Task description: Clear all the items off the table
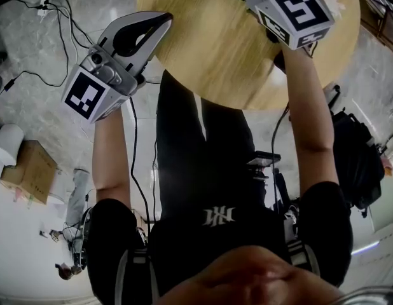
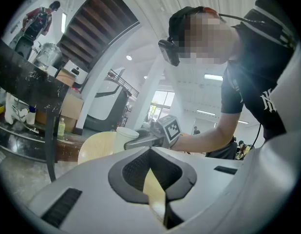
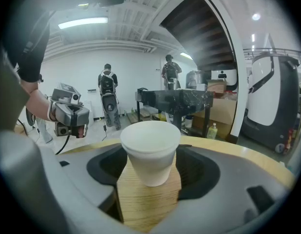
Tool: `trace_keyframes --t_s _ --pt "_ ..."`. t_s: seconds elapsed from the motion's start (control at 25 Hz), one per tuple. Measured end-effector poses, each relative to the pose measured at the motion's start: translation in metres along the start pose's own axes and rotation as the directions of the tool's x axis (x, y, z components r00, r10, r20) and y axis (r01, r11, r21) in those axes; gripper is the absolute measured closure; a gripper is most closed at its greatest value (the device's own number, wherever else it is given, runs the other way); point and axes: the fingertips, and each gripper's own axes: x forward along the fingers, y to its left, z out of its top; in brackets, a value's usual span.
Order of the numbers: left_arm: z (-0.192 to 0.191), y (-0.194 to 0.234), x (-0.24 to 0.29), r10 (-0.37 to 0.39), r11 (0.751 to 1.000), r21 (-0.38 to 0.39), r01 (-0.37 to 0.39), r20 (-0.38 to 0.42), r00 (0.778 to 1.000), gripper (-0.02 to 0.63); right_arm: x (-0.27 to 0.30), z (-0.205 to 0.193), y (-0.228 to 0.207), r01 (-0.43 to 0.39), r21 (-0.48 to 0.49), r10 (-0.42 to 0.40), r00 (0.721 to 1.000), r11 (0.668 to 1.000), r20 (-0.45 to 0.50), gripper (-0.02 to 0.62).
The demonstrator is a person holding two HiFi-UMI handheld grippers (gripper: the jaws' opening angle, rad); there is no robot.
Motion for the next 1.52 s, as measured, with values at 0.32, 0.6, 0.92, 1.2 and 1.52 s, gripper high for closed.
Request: trace_keyframes --t_s 0.32,0.6,0.92,1.2,1.52 --pt "0.033 -0.021 -0.024 0.055 0.998 -0.003 -0.055 0.027 0.998 0.594 -0.031 0.057 0.037 -0.017 -0.035 0.019 0.999 0.999 0.047 0.284" --pt "0.116 -0.053 -0.051 0.178 0.984 0.012 -0.179 0.096 0.979 0.594 -0.091 0.148 0.060 -0.029 -0.055 0.035 0.991 0.998 0.126 0.285" --pt "0.214 -0.058 -0.127 0.207 0.972 0.075 -0.223 0.179 0.962 0.594 -0.111 0.295 0.083 0.049 -0.150 -0.011 0.969 0.987 0.249 0.288" --pt "0.285 -0.036 -0.182 0.190 0.960 0.157 -0.233 0.248 0.950 0.594 -0.103 0.385 0.098 0.152 -0.210 -0.082 0.947 0.966 0.310 0.288" --pt "0.329 -0.020 -0.210 0.132 0.950 0.251 -0.186 0.216 0.967 0.594 -0.082 0.446 0.109 0.179 -0.222 -0.092 0.930 0.958 0.355 0.293"
